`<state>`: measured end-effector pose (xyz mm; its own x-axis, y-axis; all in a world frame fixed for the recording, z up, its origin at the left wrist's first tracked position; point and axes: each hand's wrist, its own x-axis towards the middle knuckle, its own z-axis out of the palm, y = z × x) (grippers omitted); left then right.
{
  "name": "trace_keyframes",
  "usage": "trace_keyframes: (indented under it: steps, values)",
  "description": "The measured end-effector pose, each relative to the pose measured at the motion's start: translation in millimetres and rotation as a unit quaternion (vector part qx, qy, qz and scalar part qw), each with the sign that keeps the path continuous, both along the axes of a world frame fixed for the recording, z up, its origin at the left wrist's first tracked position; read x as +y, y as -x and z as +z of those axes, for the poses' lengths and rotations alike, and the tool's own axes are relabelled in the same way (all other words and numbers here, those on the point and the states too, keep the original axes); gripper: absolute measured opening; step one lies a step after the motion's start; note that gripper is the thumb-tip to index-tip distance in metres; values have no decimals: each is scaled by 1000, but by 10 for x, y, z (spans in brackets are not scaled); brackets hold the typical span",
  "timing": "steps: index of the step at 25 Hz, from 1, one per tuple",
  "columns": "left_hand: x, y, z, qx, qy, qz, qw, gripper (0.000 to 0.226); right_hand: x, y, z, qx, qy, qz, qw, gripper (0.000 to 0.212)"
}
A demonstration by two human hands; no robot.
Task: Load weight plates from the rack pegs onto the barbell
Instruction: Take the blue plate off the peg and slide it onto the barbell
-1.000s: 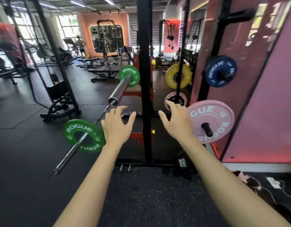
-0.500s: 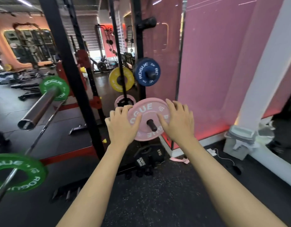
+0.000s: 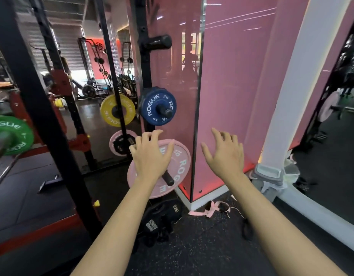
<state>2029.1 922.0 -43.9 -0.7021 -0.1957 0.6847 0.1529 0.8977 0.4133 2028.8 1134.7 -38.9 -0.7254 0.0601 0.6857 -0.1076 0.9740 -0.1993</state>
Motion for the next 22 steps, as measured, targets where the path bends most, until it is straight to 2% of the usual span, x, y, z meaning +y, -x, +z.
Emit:
trace_keyframes:
  steps: [12, 18, 22]
  values:
    - [-498, 1053, -257, -28, -16, 30, 999, 49, -448, 1135, -86, -15, 0, 32, 999, 58]
    - [-452, 1734, -323, -30, -1, 90, 996, 46, -297, 2109, -203, -18, 17, 76, 997, 57]
    - [-421, 2285, -262, -29, -24, 153, 987, 49, -280, 2927, -197, -17, 23, 134, 991, 57]
